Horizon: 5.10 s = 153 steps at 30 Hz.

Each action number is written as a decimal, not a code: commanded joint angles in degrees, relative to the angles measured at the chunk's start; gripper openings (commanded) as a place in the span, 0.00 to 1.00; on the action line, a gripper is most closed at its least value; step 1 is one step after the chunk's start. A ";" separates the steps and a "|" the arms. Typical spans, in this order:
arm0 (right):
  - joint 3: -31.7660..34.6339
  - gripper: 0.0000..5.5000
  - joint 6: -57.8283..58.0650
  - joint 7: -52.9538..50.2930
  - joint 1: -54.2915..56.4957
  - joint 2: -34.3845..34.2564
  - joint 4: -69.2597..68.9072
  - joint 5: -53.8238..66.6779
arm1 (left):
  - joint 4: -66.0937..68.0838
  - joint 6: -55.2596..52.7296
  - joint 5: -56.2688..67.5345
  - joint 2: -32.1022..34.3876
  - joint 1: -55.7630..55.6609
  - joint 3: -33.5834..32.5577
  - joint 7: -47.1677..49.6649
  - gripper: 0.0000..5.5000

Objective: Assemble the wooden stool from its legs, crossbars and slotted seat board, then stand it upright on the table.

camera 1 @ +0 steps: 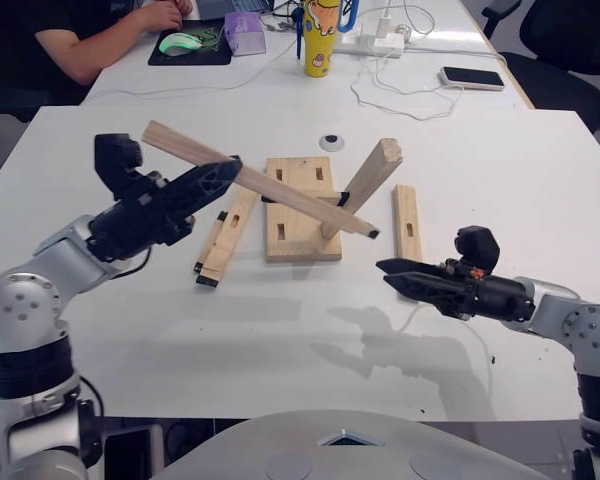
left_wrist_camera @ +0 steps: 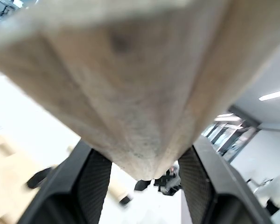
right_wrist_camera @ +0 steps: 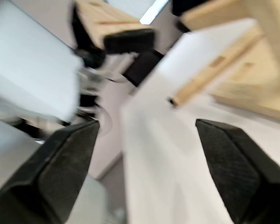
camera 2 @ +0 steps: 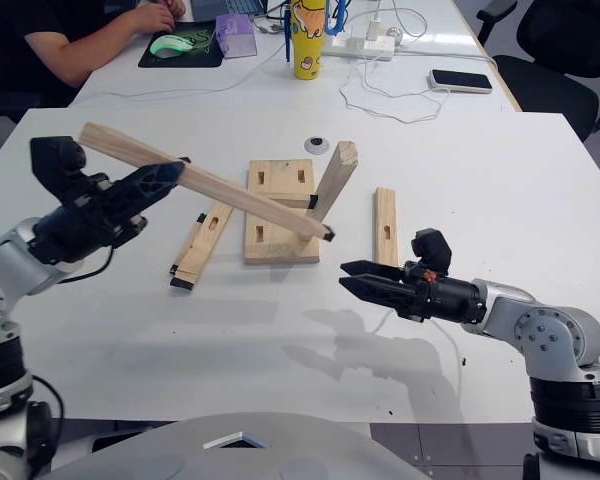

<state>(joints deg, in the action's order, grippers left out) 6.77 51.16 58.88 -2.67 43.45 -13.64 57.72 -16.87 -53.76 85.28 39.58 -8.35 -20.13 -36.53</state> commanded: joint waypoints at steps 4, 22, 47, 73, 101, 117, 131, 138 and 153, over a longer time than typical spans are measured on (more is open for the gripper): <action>-16.87 0.62 -28.76 -6.07 -3.22 -7.75 -0.67 -30.41 | 7.18 0.15 -12.06 12.83 -1.80 -1.95 -12.81 0.37; -19.33 0.62 -54.56 -33.99 1.23 -23.11 20.19 -58.62 | 16.72 4.17 -26.70 15.00 -6.63 -1.09 -24.47 0.37; -14.32 0.37 -32.83 -30.62 -1.62 -32.27 3.90 -31.26 | 11.01 25.20 -49.75 5.48 -10.40 8.42 -16.89 0.37; -38.21 0.00 -36.72 -40.60 15.52 -39.67 24.07 -71.83 | 21.08 30.77 -56.67 2.22 -19.56 14.69 -24.63 0.37; -15.96 0.00 -34.62 -39.35 6.31 -34.46 8.34 -55.70 | 11.88 25.61 -52.49 -1.23 -13.95 13.24 -19.65 0.37; -19.28 0.00 -35.81 -42.97 11.40 -36.10 28.29 -61.34 | 16.63 27.72 -56.90 -8.03 -18.78 22.50 -21.41 0.37; -20.35 0.00 -35.59 -43.16 9.51 -36.58 27.92 -61.96 | 19.32 27.02 -61.18 -6.55 -21.37 25.13 -22.86 0.37; -20.79 0.00 -35.53 -43.94 8.88 -37.17 28.15 -62.14 | 19.02 25.22 -61.79 -5.90 -23.38 25.45 -23.09 0.37; -21.39 0.00 -33.71 -43.41 8.69 -37.96 27.93 -61.96 | 13.64 22.61 -62.15 -9.07 -22.89 29.50 -21.62 0.37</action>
<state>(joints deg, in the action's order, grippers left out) -12.21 11.56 13.74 10.62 5.90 10.68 -3.97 -2.28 -29.75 23.01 31.70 -31.62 7.33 -57.48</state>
